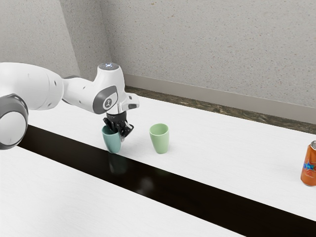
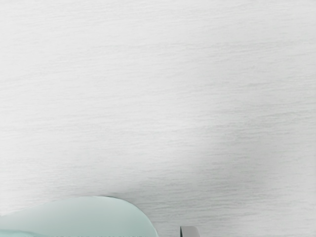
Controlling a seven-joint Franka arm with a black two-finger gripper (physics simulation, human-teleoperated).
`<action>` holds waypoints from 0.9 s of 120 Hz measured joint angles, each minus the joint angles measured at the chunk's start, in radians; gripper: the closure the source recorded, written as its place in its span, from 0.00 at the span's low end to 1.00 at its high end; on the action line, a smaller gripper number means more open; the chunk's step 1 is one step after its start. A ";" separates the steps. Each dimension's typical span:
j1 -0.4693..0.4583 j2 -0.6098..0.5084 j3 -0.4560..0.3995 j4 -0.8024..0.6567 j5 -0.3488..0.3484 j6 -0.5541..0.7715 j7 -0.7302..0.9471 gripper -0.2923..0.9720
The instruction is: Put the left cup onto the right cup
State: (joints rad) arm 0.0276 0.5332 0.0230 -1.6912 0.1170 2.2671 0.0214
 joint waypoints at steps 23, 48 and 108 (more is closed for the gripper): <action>-0.001 -0.001 0.000 0.000 0.002 0.001 -0.002 0.82; -0.005 -0.024 0.000 -0.001 0.005 -0.004 -0.006 0.84; -0.039 -0.202 -0.070 -0.003 0.020 -0.094 -0.035 0.85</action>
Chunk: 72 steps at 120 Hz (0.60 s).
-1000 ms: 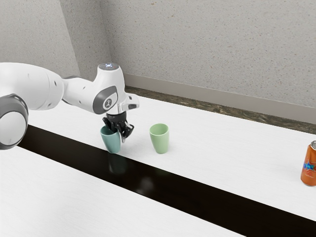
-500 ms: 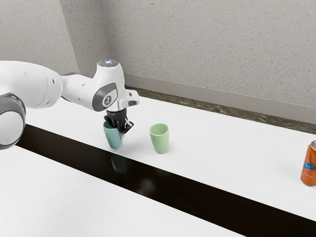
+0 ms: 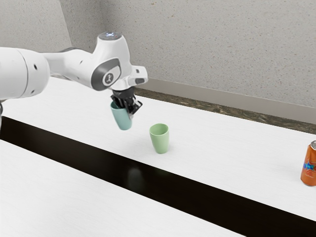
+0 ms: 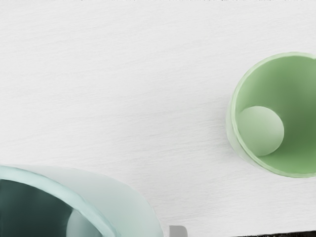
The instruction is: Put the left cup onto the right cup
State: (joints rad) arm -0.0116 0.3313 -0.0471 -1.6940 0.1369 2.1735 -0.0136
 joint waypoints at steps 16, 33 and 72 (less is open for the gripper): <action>0.001 -0.007 -0.050 0.031 0.030 -0.040 -0.020 0.85; 0.000 -0.001 -0.094 0.073 0.062 -0.082 -0.046 0.85; 0.001 0.031 -0.170 0.124 0.125 -0.122 -0.110 0.85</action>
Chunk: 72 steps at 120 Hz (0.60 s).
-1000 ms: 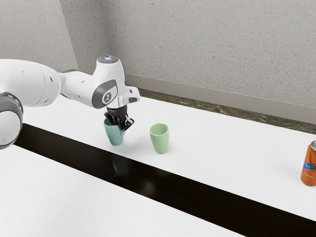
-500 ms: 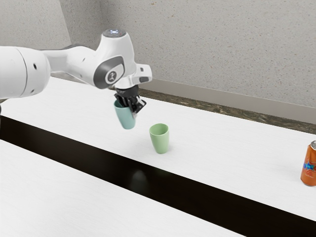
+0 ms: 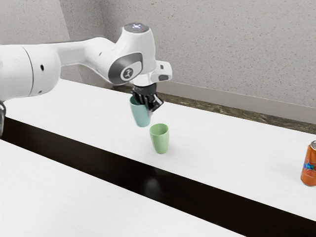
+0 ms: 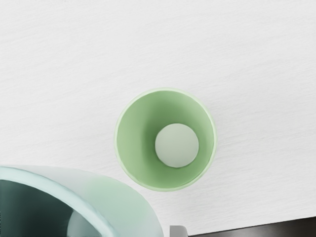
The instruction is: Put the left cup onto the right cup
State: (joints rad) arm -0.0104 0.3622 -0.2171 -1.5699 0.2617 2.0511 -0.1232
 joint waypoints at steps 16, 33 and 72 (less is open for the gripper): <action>-0.003 0.041 -0.022 0.070 0.012 -0.025 -0.021 0.85; -0.016 0.067 -0.027 0.106 0.019 -0.048 -0.041 0.85; -0.037 0.118 -0.029 0.168 0.025 -0.067 -0.077 0.85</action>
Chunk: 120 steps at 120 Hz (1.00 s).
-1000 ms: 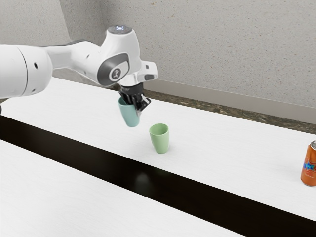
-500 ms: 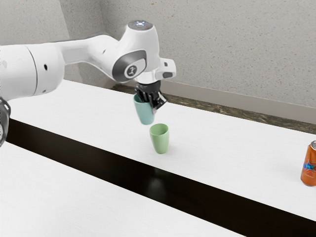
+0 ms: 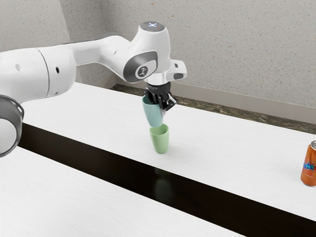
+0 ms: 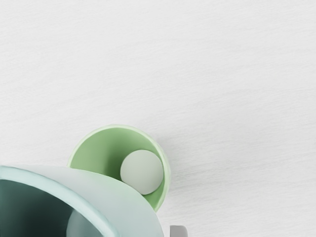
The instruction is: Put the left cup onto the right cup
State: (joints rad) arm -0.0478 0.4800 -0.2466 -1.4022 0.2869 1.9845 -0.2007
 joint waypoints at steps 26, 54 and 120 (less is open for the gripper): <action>-0.004 0.030 0.002 0.037 0.010 -0.004 -0.015 0.85; -0.003 0.076 0.007 0.073 0.023 -0.006 -0.025 0.85; -0.021 0.107 0.006 0.086 0.025 -0.015 -0.045 0.85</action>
State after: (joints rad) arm -0.0684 0.5869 -0.2406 -1.3165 0.3117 1.9695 -0.2460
